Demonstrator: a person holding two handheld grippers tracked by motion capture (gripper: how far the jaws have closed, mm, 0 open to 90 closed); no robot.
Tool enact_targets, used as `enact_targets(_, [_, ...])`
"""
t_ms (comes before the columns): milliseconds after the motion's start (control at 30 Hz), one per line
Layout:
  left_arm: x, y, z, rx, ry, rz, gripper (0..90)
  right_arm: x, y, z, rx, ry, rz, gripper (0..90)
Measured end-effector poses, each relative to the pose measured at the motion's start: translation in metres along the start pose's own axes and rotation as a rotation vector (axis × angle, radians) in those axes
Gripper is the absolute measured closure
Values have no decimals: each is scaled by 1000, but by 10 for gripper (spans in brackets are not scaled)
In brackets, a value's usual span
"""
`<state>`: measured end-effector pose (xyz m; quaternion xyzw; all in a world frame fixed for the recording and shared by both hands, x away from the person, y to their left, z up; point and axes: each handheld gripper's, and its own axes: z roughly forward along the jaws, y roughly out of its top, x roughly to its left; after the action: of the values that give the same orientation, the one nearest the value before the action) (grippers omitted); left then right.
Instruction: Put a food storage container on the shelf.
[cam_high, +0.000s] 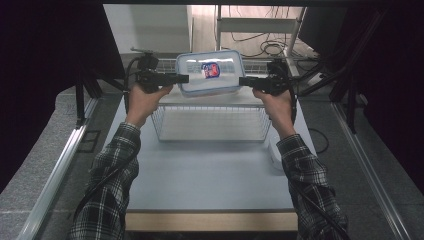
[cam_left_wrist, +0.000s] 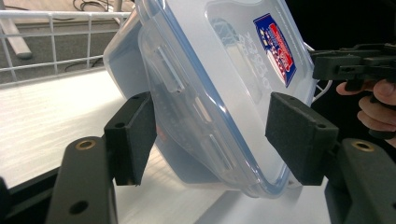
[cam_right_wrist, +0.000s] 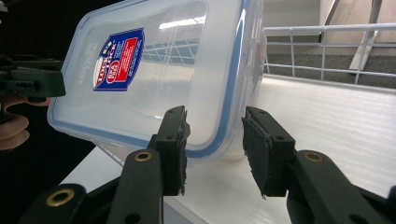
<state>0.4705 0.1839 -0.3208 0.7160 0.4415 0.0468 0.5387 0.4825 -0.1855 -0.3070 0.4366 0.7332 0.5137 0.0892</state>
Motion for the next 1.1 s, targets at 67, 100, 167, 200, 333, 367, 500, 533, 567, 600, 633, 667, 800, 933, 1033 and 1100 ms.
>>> enact_targets(67, [0,1,0,5,15,5,315,0,0,0,-1,1,0,611])
enact_targets(100, [-2,2,-1,10,56,28,315,0,0,0,0,-1,1,613])
enact_targets(167, [-4,2,1,28,91,50,316,2,1,-1,-10,14,15,631])
enact_targets(200, [-4,2,1,15,97,46,316,2,1,-1,-10,14,15,631])
enact_targets(333, [-2,2,2,11,66,31,377,8,6,-1,-2,-17,-4,631])
enact_targets(367, [-2,2,2,12,66,33,378,8,6,-1,2,-20,-8,632])
enact_targets(500, [-5,1,1,10,72,30,376,8,7,-1,3,-20,-6,635])
enact_targets(533, [-7,1,1,10,76,26,376,7,7,-1,0,-15,1,637])
enact_targets(567, [-7,1,1,12,79,28,375,7,7,-1,0,-15,2,637])
enact_targets(600, [-8,1,1,12,79,29,375,6,7,-2,1,-15,2,637])
enact_targets(633, [-9,1,1,14,79,32,375,6,7,-2,4,-15,2,638])
enact_targets(667, [-9,1,1,12,78,33,373,6,7,-3,5,-19,2,639])
enact_targets(800, [-14,1,2,-7,112,49,372,6,7,-4,-3,-18,5,637])
enact_targets(933, [-16,0,2,-15,133,72,373,6,6,-4,-15,-17,1,635])
enact_targets(1033, [-21,-1,0,-29,172,110,379,7,4,-5,-31,-15,-11,620])
enact_targets(1100, [-23,-3,-2,-36,156,113,373,7,2,-8,-44,-5,-19,600])
